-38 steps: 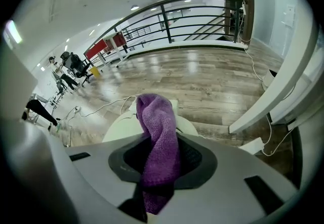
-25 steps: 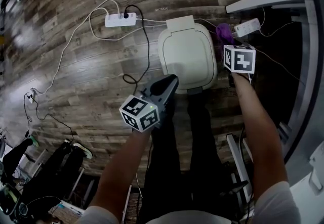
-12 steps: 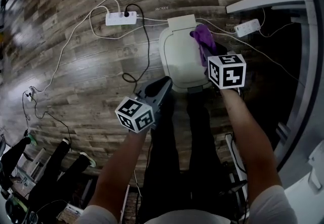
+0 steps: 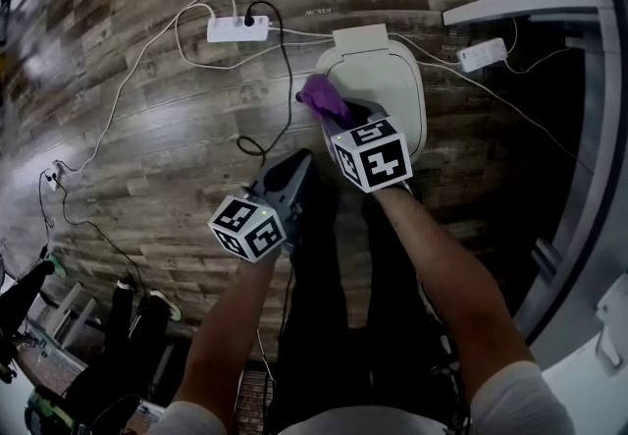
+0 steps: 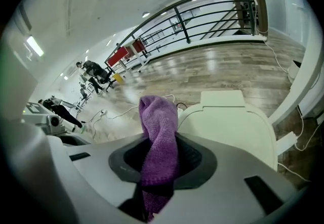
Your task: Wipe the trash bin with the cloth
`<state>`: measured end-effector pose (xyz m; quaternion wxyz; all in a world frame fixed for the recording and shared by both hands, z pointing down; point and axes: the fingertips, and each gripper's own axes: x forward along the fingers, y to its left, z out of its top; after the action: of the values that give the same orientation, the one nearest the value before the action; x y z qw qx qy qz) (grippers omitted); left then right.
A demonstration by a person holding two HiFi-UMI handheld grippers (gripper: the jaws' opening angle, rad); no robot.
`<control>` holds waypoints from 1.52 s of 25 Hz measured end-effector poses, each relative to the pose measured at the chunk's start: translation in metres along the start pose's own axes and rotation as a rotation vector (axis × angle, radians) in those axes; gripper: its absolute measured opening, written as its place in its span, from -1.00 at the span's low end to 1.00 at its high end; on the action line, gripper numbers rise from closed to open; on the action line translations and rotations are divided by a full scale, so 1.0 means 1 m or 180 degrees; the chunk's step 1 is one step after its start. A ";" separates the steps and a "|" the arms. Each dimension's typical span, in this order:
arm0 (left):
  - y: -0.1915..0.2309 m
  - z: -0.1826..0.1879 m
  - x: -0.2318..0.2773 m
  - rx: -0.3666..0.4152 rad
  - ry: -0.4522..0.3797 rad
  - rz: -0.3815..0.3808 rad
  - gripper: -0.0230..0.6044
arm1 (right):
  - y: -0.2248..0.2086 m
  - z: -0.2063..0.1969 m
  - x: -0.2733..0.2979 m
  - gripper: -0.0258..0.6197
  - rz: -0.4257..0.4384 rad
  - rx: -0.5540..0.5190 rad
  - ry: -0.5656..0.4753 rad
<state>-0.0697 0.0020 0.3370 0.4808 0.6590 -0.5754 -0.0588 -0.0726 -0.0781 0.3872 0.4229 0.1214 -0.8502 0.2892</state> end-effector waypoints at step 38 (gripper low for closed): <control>-0.060 -0.013 0.068 0.0179 0.0259 -0.0392 -0.83 | -0.123 -0.041 -0.052 -0.59 -0.0594 0.0129 0.0020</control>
<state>0.0034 -0.0536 0.3338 0.4806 0.7083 -0.5151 -0.0452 0.0412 -0.1545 0.4136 0.4481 0.2077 -0.8278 0.2662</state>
